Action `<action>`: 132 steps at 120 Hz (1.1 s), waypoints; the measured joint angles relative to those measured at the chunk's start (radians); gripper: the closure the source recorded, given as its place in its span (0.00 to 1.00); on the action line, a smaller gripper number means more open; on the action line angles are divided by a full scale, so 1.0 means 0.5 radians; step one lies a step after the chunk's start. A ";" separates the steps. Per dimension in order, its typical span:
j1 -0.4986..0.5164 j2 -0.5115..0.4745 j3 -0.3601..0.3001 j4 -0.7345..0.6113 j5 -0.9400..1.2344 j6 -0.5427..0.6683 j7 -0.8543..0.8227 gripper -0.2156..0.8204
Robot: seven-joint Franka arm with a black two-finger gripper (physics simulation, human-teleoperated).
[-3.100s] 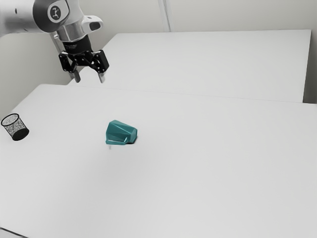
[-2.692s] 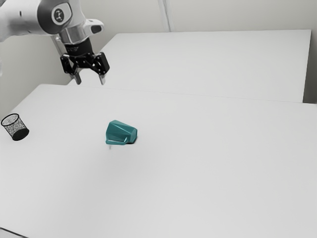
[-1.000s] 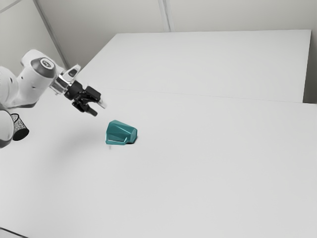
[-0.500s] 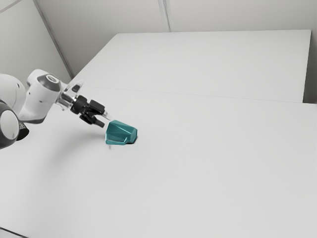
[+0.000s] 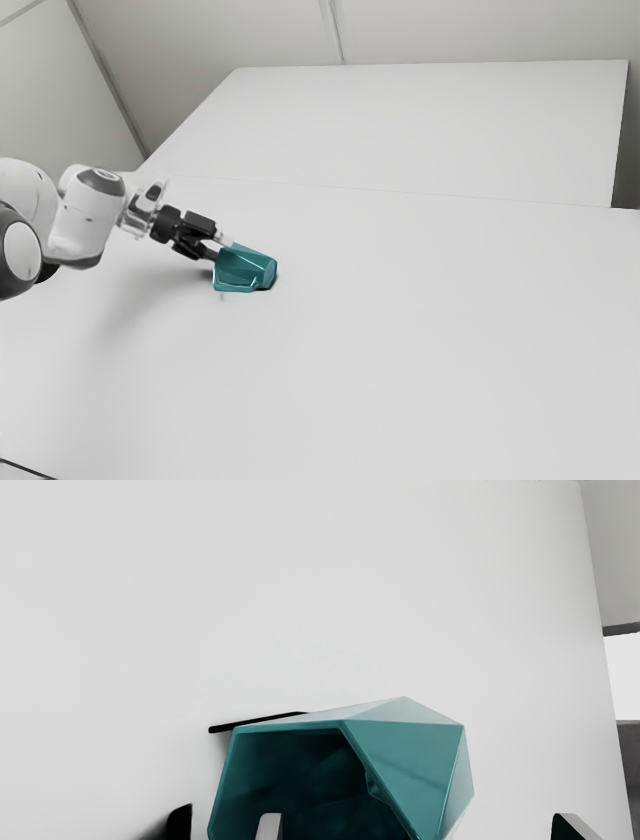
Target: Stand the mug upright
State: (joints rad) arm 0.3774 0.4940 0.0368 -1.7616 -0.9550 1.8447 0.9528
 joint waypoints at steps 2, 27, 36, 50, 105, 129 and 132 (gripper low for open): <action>0.000 0.003 0.000 -0.009 -0.013 -0.001 0.009 0.23; -0.003 0.017 0.000 -0.063 -0.139 -0.012 0.125 0.23; -0.003 0.018 0.000 -0.063 -0.155 -0.015 0.157 0.26; -0.005 0.019 -0.001 -0.063 -0.166 -0.019 0.201 0.38; -0.011 0.011 -0.007 -0.061 -0.168 -0.013 0.305 0.87; -0.026 -0.035 -0.022 -0.078 -0.165 -0.012 0.321 0.94; -0.029 -0.049 -0.023 -0.086 -0.166 -0.015 0.321 0.94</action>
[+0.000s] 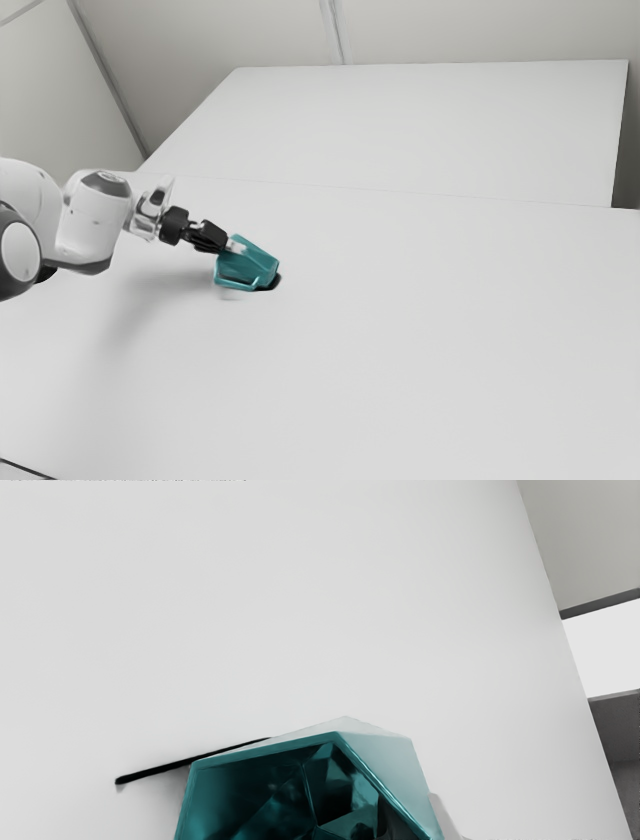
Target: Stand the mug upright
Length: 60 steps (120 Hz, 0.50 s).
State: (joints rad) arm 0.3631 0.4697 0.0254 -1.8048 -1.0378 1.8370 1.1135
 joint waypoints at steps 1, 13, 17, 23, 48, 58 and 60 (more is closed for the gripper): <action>-0.001 -0.006 0.000 -0.003 0.000 -0.001 0.000 0.94; -0.031 -0.073 0.001 -0.018 0.000 -0.006 -0.004 0.95; -0.045 -0.094 0.001 -0.019 0.001 -0.007 -0.006 0.95; -0.059 -0.126 0.001 -0.024 0.003 -0.008 -0.011 0.96; -0.140 -0.276 0.010 -0.066 0.036 -0.007 -0.035 0.96; -0.231 -0.329 0.052 -0.067 0.111 0.003 -0.054 0.96; -0.268 -0.342 0.086 -0.067 0.128 0.005 -0.059 0.96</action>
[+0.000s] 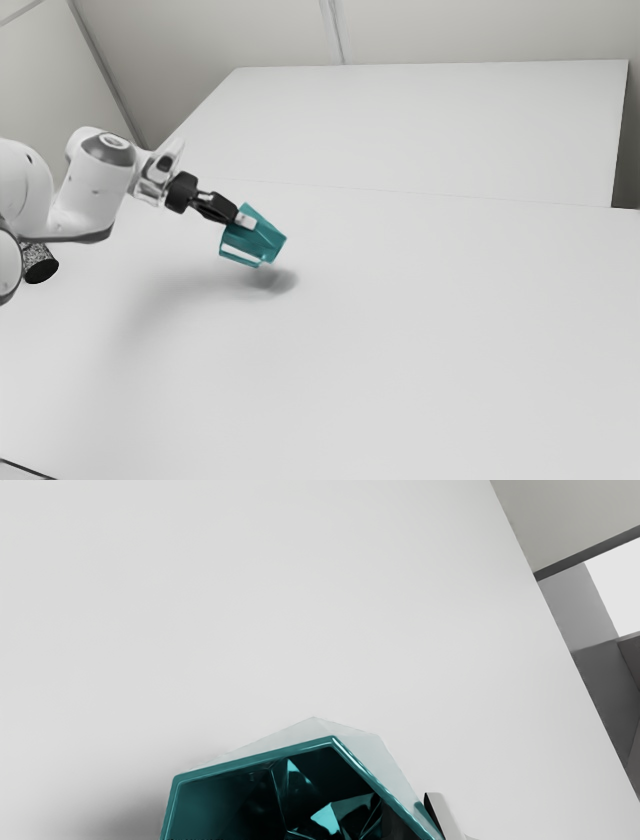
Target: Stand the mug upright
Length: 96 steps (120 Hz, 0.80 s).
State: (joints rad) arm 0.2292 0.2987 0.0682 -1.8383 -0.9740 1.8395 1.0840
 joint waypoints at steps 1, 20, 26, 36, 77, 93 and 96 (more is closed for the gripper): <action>-0.022 -0.008 0.020 0.000 0.009 0.001 -0.003 0.96; -0.231 -0.136 0.140 0.000 0.289 0.024 -0.089 0.96; -0.263 -0.177 0.145 -0.001 0.405 0.040 -0.127 0.96; -0.305 -0.235 0.145 -0.002 0.599 0.060 -0.201 0.96; -0.431 -0.515 0.122 -0.244 1.162 0.170 -0.537 0.96; -0.437 -0.569 0.088 -0.313 1.328 0.241 -0.667 0.96; -0.437 -0.573 0.080 -0.316 1.366 0.251 -0.694 0.96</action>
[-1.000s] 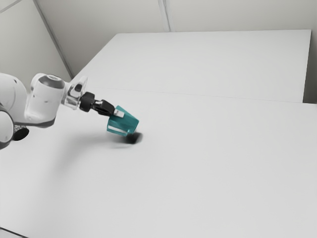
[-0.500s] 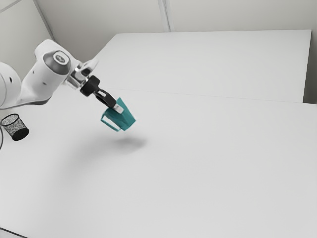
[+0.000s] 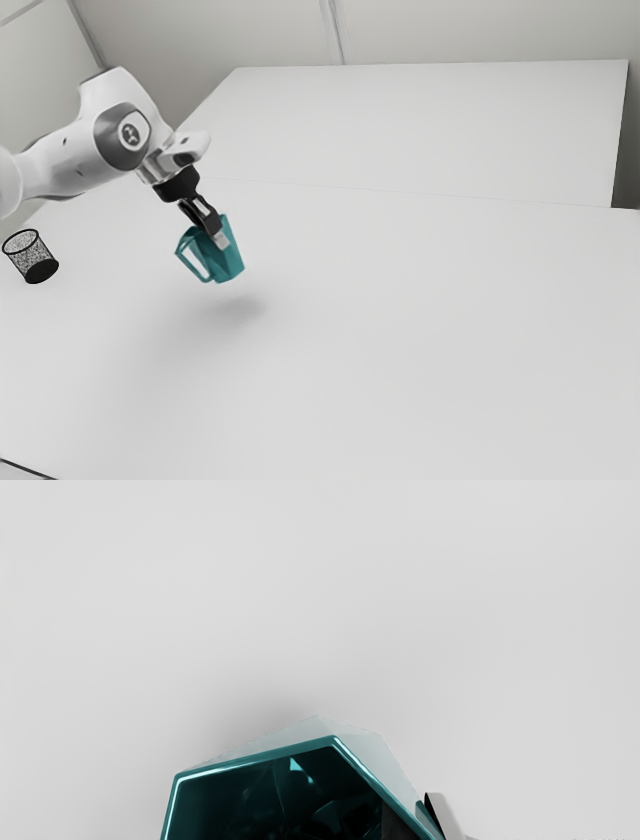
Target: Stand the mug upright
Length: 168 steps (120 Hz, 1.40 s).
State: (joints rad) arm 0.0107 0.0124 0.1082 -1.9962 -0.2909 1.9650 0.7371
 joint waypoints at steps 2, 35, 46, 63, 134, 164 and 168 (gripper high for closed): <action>0.003 -0.002 -0.008 -0.002 0.028 0.006 -0.018 0.96; -0.025 -0.090 -0.069 -0.220 0.290 0.181 -0.295 0.96; -0.042 -0.116 -0.093 -0.281 0.348 0.251 -0.377 0.96; -0.070 -0.133 -0.135 -0.356 0.446 0.351 -0.505 0.96; -0.098 -0.157 -0.209 -0.578 0.599 0.747 -0.932 0.96; -0.100 -0.146 -0.225 -0.638 0.637 0.838 -1.068 0.96; -0.098 -0.142 -0.228 -0.641 0.648 0.847 -1.084 0.96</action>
State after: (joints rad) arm -0.0385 -0.0585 -0.0056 -2.3166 0.0329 2.3885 0.1950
